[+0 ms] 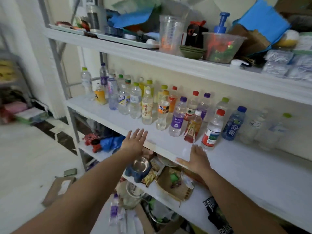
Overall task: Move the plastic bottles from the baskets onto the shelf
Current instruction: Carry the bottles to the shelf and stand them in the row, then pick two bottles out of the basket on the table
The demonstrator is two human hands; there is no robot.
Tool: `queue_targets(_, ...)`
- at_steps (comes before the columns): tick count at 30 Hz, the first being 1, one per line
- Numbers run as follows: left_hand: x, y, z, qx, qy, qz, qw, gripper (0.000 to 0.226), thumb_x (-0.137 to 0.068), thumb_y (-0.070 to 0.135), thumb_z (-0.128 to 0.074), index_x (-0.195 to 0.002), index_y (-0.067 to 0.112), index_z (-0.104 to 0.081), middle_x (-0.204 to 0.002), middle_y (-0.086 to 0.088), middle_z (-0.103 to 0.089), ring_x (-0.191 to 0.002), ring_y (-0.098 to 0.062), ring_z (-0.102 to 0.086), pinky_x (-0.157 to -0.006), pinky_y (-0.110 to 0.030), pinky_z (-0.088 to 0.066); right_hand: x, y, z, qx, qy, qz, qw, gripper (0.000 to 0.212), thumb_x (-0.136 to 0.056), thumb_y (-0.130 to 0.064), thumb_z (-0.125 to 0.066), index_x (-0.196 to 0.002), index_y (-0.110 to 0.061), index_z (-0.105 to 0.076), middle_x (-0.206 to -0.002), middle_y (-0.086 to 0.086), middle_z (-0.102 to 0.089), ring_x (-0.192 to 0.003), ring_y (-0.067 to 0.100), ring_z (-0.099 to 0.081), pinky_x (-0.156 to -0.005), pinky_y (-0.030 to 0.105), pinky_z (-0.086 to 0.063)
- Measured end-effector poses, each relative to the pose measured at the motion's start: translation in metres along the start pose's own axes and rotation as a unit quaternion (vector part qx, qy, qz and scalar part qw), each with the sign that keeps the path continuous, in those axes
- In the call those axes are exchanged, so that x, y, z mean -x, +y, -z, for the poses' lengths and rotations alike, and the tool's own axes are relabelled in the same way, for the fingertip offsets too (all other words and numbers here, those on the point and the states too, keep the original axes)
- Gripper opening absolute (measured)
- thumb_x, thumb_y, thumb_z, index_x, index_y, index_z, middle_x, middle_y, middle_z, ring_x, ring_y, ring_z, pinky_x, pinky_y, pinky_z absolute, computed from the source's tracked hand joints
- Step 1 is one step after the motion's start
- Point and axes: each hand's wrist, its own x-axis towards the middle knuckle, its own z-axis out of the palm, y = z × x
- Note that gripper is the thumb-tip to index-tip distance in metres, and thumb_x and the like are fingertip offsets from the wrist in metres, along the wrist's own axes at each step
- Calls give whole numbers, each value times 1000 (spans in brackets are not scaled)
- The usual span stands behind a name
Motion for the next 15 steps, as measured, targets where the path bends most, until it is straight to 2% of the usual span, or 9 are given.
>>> queue_targets(3,51,-56,1,21,12,50,998,92,-91,68,-32,-153,16,13,-161,-2,15,-149,-21,14,-121,-43,7,11,-84,-2,0,-12,65,998,112,-80,-79,-43,-153,-6,0,-162,14,-1,-150,28,-2,-122,43,-7)
queue_targets(8,153,-158,-3,48,18,168,984,99,-86,74,-35,-154,19,10,-161,0,16,-148,-20,16,-120,-43,10,31,-246,-17,25,-18,249,968,112,-80,-80,-39,-154,-9,6,-162,11,6,-150,25,5,-120,42,2)
queue_targets(12,239,-237,-10,38,16,273,961,100,-84,76,-34,-154,19,11,-161,-1,17,-148,-21,18,-119,-44,12,54,-365,-28,83,-22,421,903,114,-80,-80,-37,-153,-7,10,-162,11,13,-149,24,13,-120,42,8)
queue_targets(15,304,-288,-19,35,16,359,933,99,-85,76,-31,-153,18,13,-160,-3,19,-147,-22,20,-118,-44,13,73,-450,-40,106,-25,517,849,116,-79,-81,-38,-152,-6,11,-161,11,15,-148,24,16,-120,40,9)
